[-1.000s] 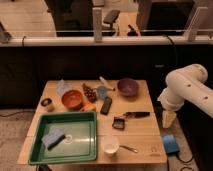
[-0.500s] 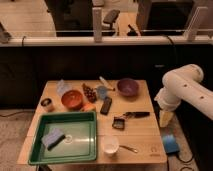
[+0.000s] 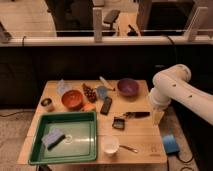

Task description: Place brush in tray

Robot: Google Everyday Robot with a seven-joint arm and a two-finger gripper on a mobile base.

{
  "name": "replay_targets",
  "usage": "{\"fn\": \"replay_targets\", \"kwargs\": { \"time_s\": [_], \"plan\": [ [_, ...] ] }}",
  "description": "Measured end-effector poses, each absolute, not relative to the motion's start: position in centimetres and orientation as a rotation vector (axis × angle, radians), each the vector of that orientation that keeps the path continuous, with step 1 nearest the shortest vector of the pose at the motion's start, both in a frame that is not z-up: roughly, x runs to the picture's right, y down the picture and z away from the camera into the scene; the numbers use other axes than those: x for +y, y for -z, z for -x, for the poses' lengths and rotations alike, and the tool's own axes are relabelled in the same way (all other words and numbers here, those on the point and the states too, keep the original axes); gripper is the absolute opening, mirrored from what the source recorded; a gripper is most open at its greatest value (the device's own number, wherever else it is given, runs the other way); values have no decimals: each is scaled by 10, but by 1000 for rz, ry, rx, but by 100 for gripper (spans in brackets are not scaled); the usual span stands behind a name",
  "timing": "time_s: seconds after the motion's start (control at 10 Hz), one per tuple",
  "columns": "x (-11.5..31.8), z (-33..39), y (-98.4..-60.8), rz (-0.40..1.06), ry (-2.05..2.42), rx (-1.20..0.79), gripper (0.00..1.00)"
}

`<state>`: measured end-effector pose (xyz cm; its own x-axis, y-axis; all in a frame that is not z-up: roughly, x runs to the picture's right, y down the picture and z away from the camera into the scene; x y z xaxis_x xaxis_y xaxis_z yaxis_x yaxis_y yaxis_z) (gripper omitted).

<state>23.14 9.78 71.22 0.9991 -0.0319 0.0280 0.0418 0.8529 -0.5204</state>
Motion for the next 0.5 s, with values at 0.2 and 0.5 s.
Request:
{"fn": "replay_targets", "kwargs": {
  "time_s": [0.2, 0.5],
  "plan": [
    [94, -213, -720, 545, 70, -32, 80],
    [94, -207, -729, 548, 99, -49, 80]
  ]
}}
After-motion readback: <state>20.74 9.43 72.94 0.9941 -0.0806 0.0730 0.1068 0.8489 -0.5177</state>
